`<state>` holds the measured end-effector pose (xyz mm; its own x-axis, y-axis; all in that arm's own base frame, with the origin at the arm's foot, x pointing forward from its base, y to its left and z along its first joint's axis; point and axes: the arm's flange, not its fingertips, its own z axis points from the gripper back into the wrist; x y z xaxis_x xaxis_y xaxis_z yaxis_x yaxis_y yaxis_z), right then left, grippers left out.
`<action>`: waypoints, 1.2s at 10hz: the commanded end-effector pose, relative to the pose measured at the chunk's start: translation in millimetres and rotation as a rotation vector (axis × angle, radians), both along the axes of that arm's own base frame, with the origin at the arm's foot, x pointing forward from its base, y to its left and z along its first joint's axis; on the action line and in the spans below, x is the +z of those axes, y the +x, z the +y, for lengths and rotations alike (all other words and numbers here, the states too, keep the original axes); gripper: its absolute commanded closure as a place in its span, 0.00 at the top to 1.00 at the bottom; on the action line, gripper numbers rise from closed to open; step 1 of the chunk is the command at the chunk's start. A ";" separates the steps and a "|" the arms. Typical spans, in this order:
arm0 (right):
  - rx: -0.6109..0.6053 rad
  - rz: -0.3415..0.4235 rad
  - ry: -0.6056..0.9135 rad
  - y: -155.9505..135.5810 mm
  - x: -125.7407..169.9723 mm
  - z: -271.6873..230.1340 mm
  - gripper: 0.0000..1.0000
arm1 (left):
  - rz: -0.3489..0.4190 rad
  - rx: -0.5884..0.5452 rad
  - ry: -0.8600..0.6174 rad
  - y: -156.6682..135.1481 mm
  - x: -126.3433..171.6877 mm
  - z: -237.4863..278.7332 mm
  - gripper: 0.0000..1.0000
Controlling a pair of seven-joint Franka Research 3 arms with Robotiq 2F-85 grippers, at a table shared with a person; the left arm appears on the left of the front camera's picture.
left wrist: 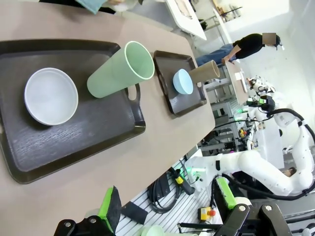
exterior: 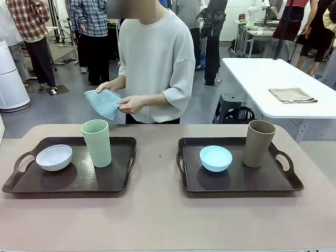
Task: Set up a tray with a mat and arrange the tableware.
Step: Pick up the Picnic Bowl and Reusable plastic cup from the Handle tray in front of the human's position and hold them in the air.
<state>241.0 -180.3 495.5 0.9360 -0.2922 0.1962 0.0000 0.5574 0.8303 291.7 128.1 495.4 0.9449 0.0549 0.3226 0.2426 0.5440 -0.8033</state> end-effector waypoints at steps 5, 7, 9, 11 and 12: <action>0.006 -0.025 0.024 2.0 -1.4 0.6 1.00 | -0.023 -0.007 -0.014 -0.1 -1.9 1.3 1.00; 0.006 -0.025 0.024 2.0 -1.4 0.6 1.00 | -0.023 -0.007 -0.014 -0.1 -1.9 1.3 1.00; 0.006 -0.025 0.024 2.0 -1.4 0.6 1.00 | -0.023 -0.007 -0.014 -0.1 -1.9 1.3 1.00; 0.006 -0.025 0.024 2.0 -1.4 0.6 1.00 | -0.023 -0.007 -0.014 -0.1 -1.9 1.3 1.00; 0.006 -0.025 0.024 2.0 -1.4 0.6 1.00 | -0.023 -0.007 -0.014 -0.1 -1.9 1.3 1.00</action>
